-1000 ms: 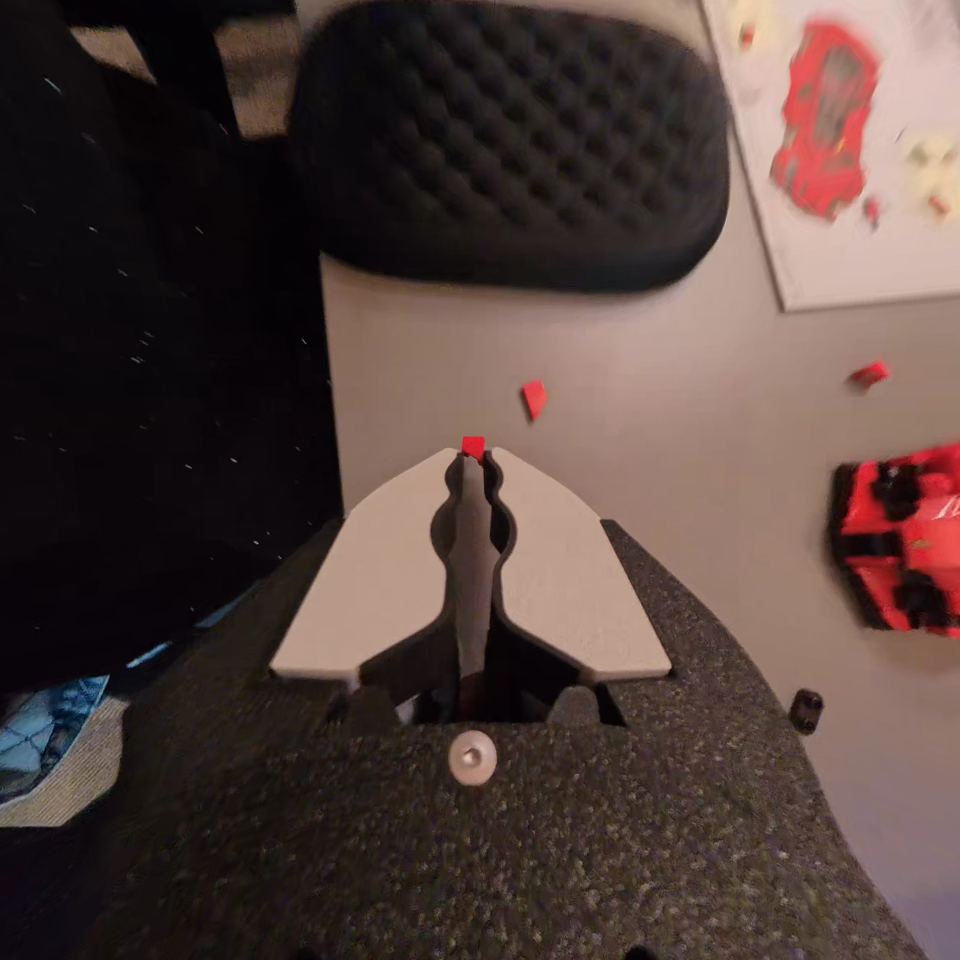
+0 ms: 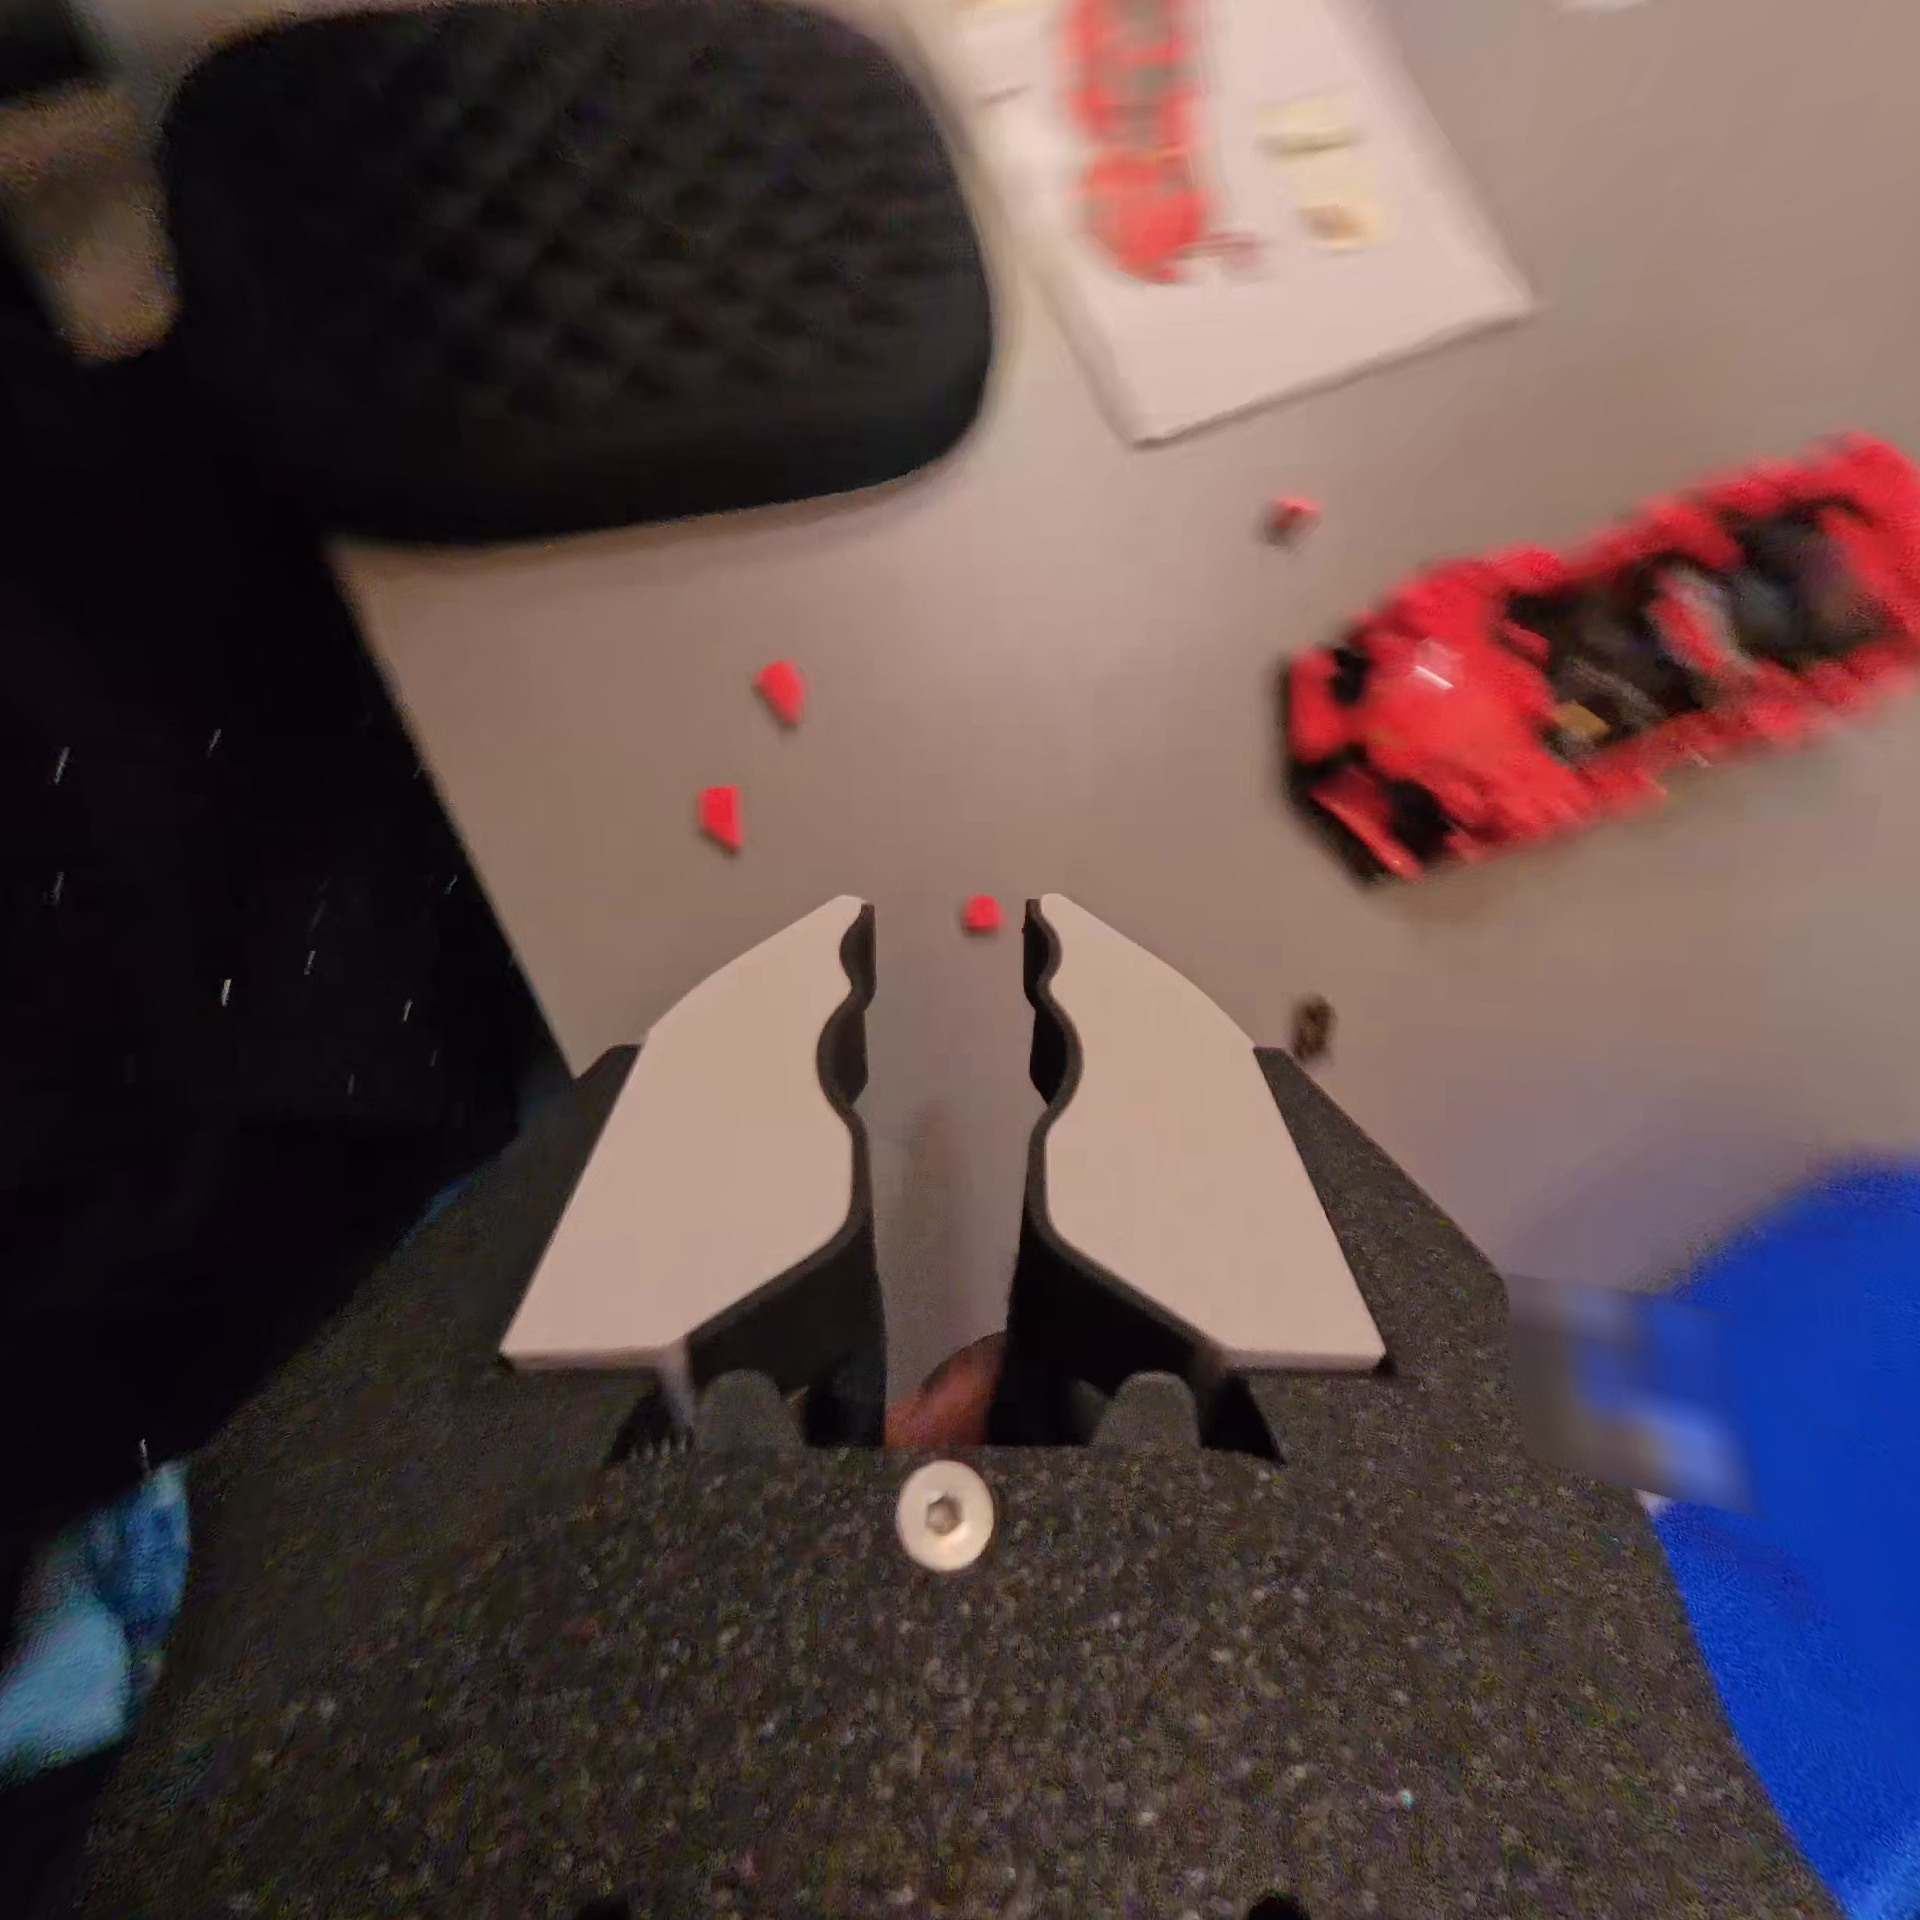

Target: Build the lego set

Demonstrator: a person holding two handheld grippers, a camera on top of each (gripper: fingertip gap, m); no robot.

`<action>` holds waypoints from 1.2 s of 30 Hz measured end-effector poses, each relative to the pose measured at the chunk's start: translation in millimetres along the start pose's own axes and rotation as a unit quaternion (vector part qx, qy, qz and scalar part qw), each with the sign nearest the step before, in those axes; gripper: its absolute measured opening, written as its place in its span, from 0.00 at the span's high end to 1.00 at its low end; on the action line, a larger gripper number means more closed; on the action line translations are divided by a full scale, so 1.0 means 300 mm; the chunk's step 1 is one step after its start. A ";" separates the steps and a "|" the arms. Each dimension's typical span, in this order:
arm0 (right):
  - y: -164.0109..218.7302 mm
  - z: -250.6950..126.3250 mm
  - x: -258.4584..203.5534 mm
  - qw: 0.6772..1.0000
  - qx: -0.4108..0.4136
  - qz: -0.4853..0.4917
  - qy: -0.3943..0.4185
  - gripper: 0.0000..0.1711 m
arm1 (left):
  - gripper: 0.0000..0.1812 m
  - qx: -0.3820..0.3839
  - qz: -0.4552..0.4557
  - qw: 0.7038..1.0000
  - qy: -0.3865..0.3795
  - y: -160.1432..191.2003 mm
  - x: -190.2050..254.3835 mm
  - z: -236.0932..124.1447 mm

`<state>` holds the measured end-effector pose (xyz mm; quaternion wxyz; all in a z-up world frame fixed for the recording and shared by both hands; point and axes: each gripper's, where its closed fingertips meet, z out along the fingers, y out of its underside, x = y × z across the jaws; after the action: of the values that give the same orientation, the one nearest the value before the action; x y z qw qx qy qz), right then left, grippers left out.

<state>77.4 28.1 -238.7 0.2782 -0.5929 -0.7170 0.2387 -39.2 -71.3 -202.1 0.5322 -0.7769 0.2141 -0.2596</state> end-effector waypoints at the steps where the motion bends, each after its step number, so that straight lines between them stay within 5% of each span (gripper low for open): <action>1: 0.000 -0.033 0.030 0.998 0.027 0.053 0.037 0.84 | 0.90 -0.002 0.001 1.000 -0.009 0.006 -0.012 0.001; 5: 0.067 -0.056 0.050 0.969 0.061 0.209 0.120 0.82 | 0.90 -0.013 0.007 0.999 -0.028 0.029 -0.036 0.012; 12: 0.149 0.012 0.063 0.965 0.046 0.224 0.130 0.83 | 0.90 -0.043 0.052 0.996 -0.051 0.064 -0.034 0.028; 22: 0.022 -0.002 0.138 0.959 0.155 0.189 0.142 0.90 | 0.91 -0.047 0.069 0.993 -0.089 0.044 -0.101 0.032; 26: 0.071 0.026 0.169 0.965 0.082 0.203 0.143 0.89 | 0.92 -0.019 0.055 0.985 -0.161 0.028 -0.210 -0.011; 36: 0.126 0.071 0.159 0.973 -0.073 0.197 0.098 0.89 | 0.93 0.051 -0.001 0.988 -0.147 -0.052 -0.318 -0.017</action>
<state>83.2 81.8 -274.1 0.2506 -0.7615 -0.5710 0.1770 -115.3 -11.6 -202.6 0.5964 -0.7788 0.1189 -0.1537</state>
